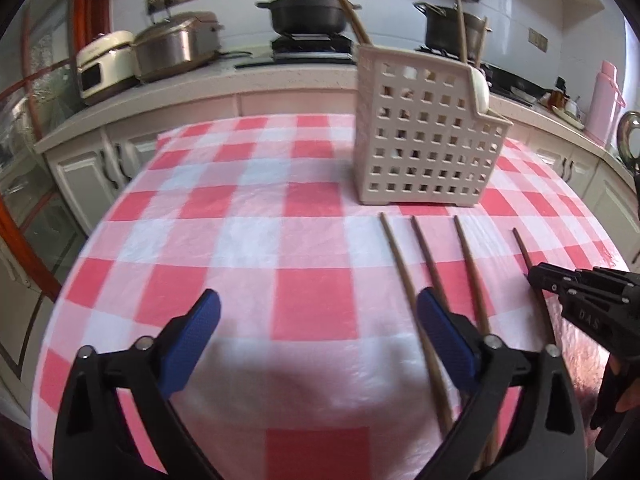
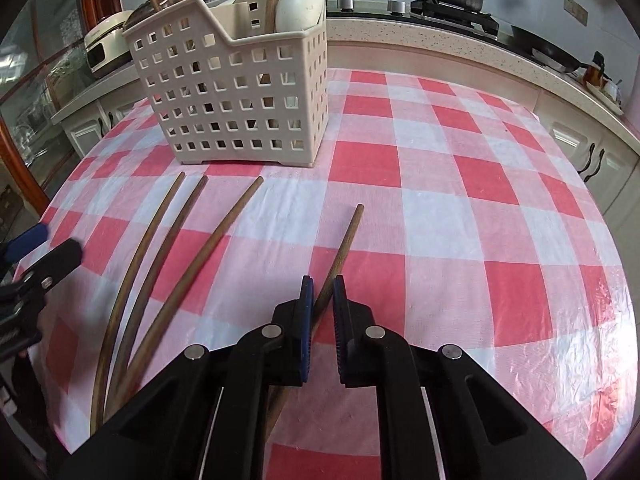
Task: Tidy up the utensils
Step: 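Close the right gripper on a brown chopstick while the left closes on another, then lift both held chopsticks upright with the left and right grippers, then carry both upright chopsticks above the white caddy, then lower both chopsticks into the caddy and open both grippers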
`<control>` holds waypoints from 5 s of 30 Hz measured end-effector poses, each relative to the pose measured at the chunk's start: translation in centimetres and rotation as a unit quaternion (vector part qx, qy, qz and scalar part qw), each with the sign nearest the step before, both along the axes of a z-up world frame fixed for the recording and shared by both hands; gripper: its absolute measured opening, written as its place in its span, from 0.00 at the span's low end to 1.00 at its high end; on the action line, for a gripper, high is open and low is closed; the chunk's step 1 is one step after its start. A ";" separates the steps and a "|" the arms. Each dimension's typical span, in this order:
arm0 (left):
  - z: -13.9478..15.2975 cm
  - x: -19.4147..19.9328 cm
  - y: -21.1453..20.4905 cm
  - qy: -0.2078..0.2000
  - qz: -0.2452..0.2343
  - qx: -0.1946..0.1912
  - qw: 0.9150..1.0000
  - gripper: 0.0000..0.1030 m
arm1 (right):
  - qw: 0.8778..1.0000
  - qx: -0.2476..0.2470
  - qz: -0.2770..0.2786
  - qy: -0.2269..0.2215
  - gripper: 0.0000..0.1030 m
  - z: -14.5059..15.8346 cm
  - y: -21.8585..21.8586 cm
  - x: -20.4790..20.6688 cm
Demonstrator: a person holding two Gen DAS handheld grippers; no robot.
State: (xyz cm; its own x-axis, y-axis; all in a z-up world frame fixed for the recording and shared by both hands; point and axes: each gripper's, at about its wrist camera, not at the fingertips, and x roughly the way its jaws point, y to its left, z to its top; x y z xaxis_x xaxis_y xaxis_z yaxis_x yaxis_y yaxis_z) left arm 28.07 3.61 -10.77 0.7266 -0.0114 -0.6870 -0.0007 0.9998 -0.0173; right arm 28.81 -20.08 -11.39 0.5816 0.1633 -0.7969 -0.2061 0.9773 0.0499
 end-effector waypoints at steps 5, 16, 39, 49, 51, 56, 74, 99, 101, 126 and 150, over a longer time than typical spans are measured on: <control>-0.7 2.5 -2.2 0.025 -0.022 0.002 0.999 0.72 | 1.000 0.011 0.005 -0.003 0.10 -0.1 -0.3 -0.2; -2.4 6.1 -4.0 0.079 -0.023 0.010 0.997 0.44 | 0.999 0.039 0.019 0.002 0.10 -0.1 -1.2 -0.2; -1.1 3.6 -4.2 0.052 -0.054 0.007 0.997 0.06 | 0.999 0.048 0.001 -0.020 0.06 1.2 -1.5 -1.5; 3.3 0.5 -3.6 0.000 -0.053 -0.007 0.999 0.06 | 0.995 0.065 0.004 -0.073 0.06 5.1 -1.7 -3.4; 4.1 -0.1 -3.5 -0.012 -0.052 -0.007 0.999 0.06 | 0.994 0.067 0.005 -0.085 0.06 5.9 -1.8 -3.9; 6.2 -1.9 -3.0 -0.042 -0.048 -0.009 0.998 0.06 | 0.991 0.071 0.007 -0.117 0.06 8.1 -1.8 -5.3; 11.5 -7.8 -2.1 -0.126 -0.045 -0.001 0.991 0.06 | 0.981 0.073 0.019 -0.181 0.06 13.3 -0.9 -9.7; 14.4 -10.3 -1.5 -0.170 -0.040 -0.005 0.985 0.06 | 0.971 0.064 0.040 -0.225 0.06 16.3 0.7 -11.8; 14.6 -10.2 -1.6 -0.173 -0.042 -0.003 0.984 0.06 | 0.971 0.061 0.044 -0.228 0.06 16.6 0.9 -11.8; 16.9 -8.1 -3.3 -0.194 -0.057 0.025 0.979 0.06 | 0.964 0.039 0.068 -0.253 0.06 18.9 2.5 -9.0; 28.3 5.5 -3.3 -0.223 -0.072 -0.020 0.972 0.06 | 0.959 0.076 0.043 -0.270 0.06 25.2 1.2 3.7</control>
State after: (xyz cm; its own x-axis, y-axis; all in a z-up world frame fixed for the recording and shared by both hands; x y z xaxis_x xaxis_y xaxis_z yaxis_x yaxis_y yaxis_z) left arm 33.53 0.31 17.57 0.9406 -0.1559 -0.3015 0.1565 0.9874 -0.0223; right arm 32.56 -18.84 13.77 0.8822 0.3195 -0.3458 -0.3213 0.9454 0.0540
